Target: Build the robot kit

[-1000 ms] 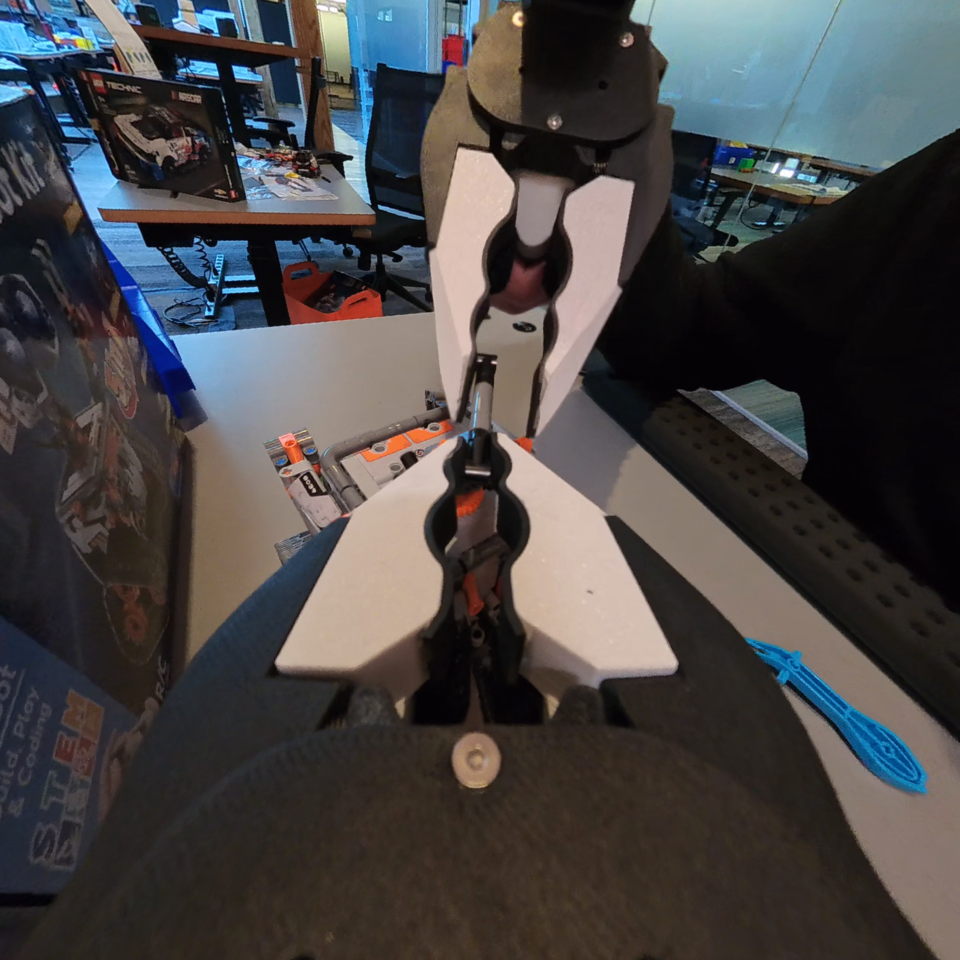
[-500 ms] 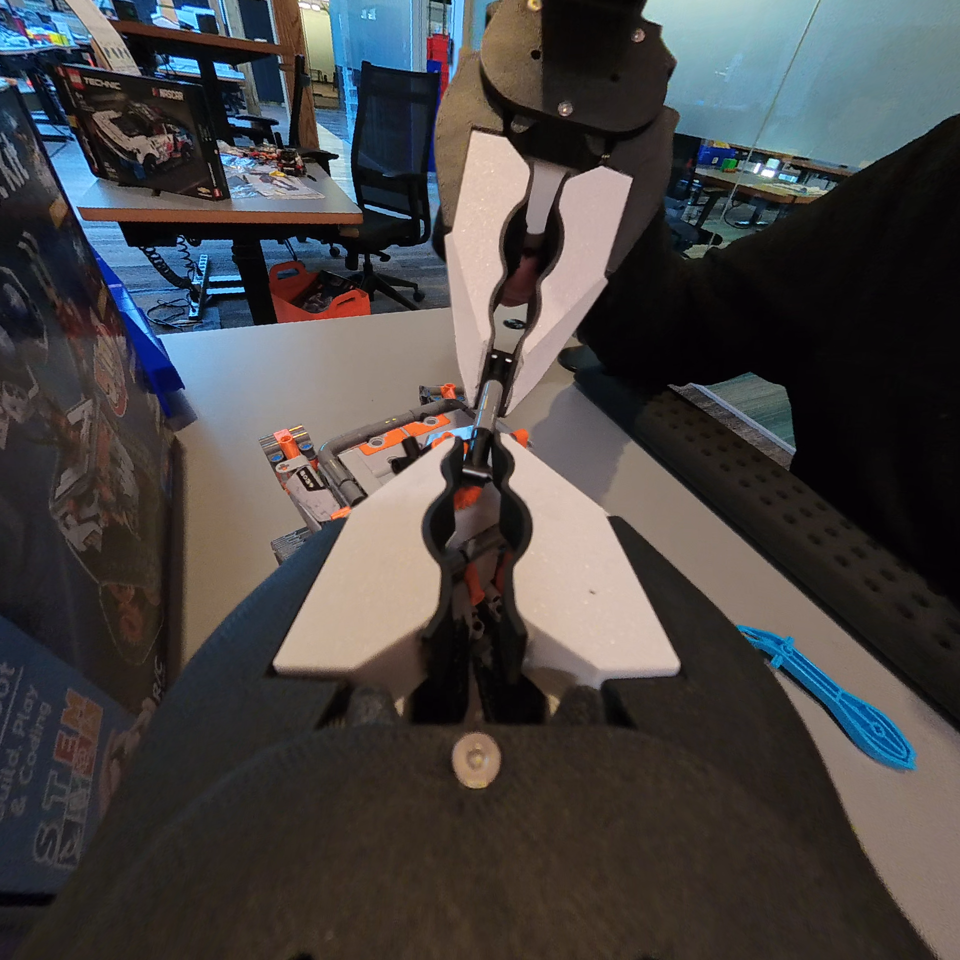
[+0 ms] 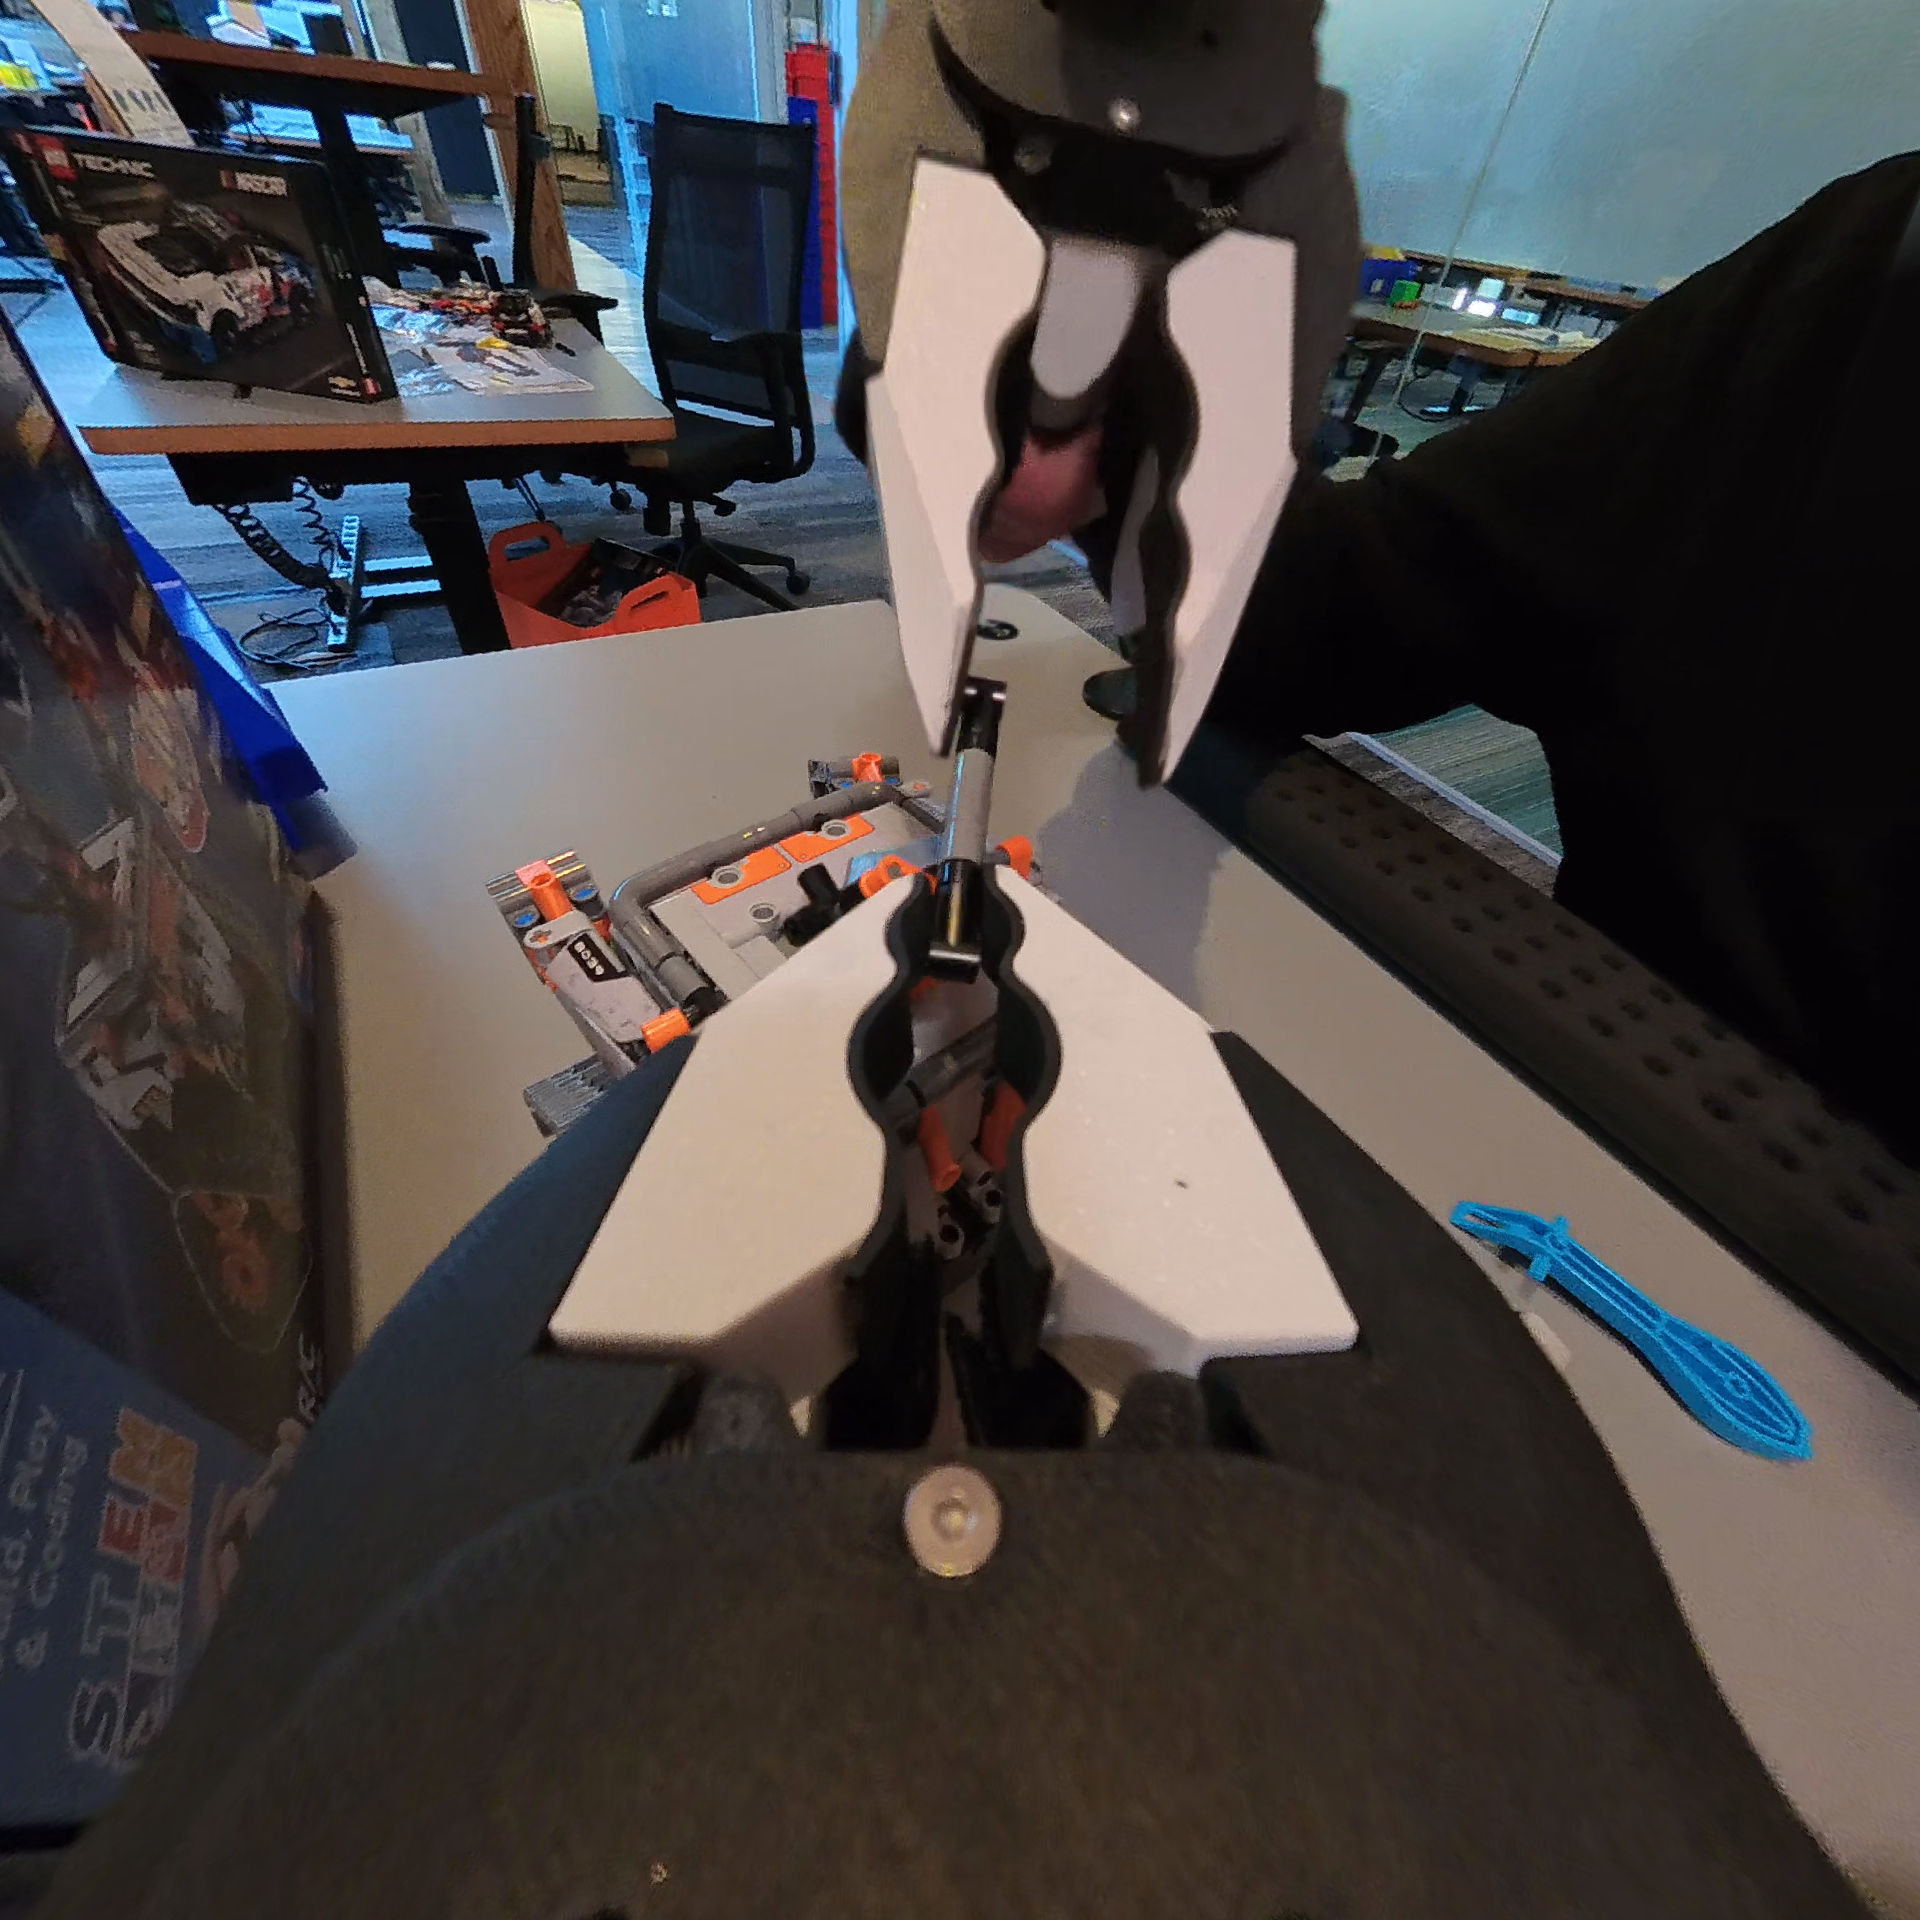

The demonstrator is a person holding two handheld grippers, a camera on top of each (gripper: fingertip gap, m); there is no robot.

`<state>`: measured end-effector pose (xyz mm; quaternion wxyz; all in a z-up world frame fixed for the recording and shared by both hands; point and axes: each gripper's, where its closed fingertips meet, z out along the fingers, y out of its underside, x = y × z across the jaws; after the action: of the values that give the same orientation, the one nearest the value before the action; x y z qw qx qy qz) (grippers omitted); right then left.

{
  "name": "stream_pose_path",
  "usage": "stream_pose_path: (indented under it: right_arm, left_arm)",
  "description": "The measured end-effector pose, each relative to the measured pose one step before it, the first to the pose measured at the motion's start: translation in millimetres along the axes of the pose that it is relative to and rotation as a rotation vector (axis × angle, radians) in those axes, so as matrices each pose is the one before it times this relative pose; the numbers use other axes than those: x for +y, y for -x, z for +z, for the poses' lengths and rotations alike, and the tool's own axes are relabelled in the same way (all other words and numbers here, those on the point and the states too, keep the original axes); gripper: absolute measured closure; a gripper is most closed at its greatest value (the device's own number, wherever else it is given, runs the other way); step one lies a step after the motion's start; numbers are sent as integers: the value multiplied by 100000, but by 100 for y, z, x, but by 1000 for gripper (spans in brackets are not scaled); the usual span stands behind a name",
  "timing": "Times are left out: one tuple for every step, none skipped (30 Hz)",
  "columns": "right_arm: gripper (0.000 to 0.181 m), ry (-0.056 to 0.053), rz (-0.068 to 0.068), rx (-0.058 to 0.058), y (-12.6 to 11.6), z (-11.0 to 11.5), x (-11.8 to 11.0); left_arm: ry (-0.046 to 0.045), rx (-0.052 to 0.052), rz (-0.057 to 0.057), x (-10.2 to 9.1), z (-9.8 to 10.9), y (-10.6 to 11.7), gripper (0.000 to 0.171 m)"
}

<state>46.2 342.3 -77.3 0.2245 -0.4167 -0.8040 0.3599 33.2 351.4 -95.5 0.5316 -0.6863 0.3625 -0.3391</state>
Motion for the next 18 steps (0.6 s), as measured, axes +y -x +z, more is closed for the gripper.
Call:
stream_pose_path:
  right_arm:
    - [146,-2142,-1370,-2765,-321,-661,-87]
    - [146,-2141,-934,-2805,-402,-628,-79]
    - [146,-2983,-903,-5056,-58,-550,-189]
    - [148,-2329,-511,-4454,-134,-388,-92]
    - [149,571,-1453,-1289,-572,-141,295]
    - [149,2614,-3402,-69,-640,119,622]
    - [149,1654,-3745,-1627,-242,322,497]
    - [149,847,-3245,-2224,30,498,338]
    - [149,2179,-3180,-1375,66,622,473]
    - [148,2964,-3293,-420,52,630,559]
    - [148,2913,-2680,-676,131,537,544]
    - [147,990,-1661,-846,168,393,201]
    - [146,-2184,-906,-573,128,216,-292]
    - [150,-2957,-478,228,-12,127,-384]
    - [157,-998,-574,1708,-268,126,-73]
    - [165,-227,-1172,1967,-279,55,34]
    - [166,-461,-1469,708,-26,-64,2]
    - [167,-902,-1100,866,-4,-160,-108]
  left_arm:
    - [-492,881,-120,-73,-22,-66,165]
    - [-191,525,-25,-26,-23,3,165]
    - [-546,539,189,-91,-4,-31,165]
    - [-1308,2176,-127,-204,21,-282,165]
    - [-1612,2089,-153,-229,54,-276,165]
    - [-952,1049,-39,-117,73,-117,165]
    - [-404,1444,3,-18,91,-170,165]
    - [-596,1184,34,-52,81,-132,165]
    - [-1067,358,-70,-109,23,19,165]
    - [-1648,1065,-354,-212,-46,-67,165]
    - [-1936,1214,-336,-258,-105,-88,165]
    - [-2021,672,-240,-292,-142,-3,165]
    - [-1917,585,-115,-271,-162,12,165]
    - [-1903,915,-185,-278,-147,-27,165]
    - [-1896,1593,-510,-285,-92,-138,165]
    - [-718,393,-63,-119,12,7,165]
    - [251,350,174,55,99,-37,165]
    - [-360,484,-63,-52,64,-55,165]
